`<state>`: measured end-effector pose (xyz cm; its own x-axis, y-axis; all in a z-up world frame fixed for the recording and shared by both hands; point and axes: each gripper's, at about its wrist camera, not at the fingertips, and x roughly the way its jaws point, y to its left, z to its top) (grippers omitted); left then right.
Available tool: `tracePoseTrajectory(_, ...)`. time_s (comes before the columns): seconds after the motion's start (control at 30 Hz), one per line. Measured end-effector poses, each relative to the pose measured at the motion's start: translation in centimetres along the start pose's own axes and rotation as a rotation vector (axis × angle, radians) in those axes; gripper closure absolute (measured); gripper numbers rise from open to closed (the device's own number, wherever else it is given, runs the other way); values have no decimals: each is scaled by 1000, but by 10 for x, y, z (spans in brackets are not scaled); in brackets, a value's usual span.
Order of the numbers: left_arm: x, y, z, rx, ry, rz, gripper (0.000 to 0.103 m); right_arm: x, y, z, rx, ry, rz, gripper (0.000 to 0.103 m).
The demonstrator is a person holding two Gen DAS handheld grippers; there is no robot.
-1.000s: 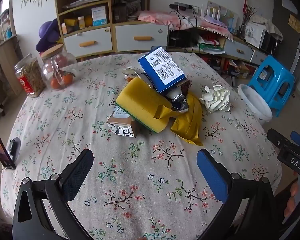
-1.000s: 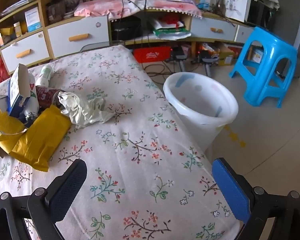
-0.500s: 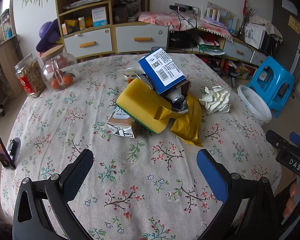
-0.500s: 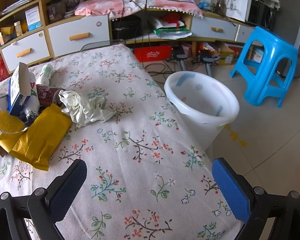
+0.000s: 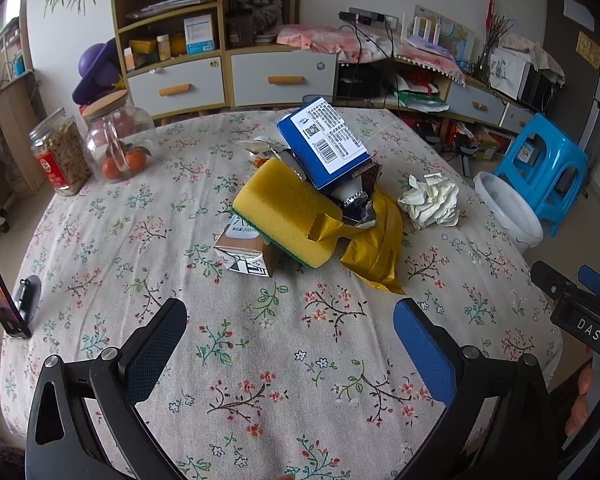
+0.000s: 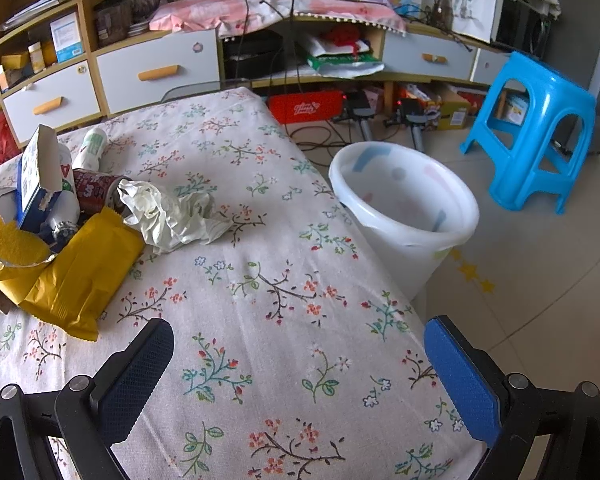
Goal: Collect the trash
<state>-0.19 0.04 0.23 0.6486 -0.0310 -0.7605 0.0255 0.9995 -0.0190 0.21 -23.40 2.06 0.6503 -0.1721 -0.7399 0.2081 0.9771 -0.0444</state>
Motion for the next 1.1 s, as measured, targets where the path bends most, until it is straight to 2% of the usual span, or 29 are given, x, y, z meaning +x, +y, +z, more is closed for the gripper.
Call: tracePoseTrajectory(1.1, -6, -6, -1, 12, -22, -3, 0, 0, -1, -1, 8, 2, 2, 0)
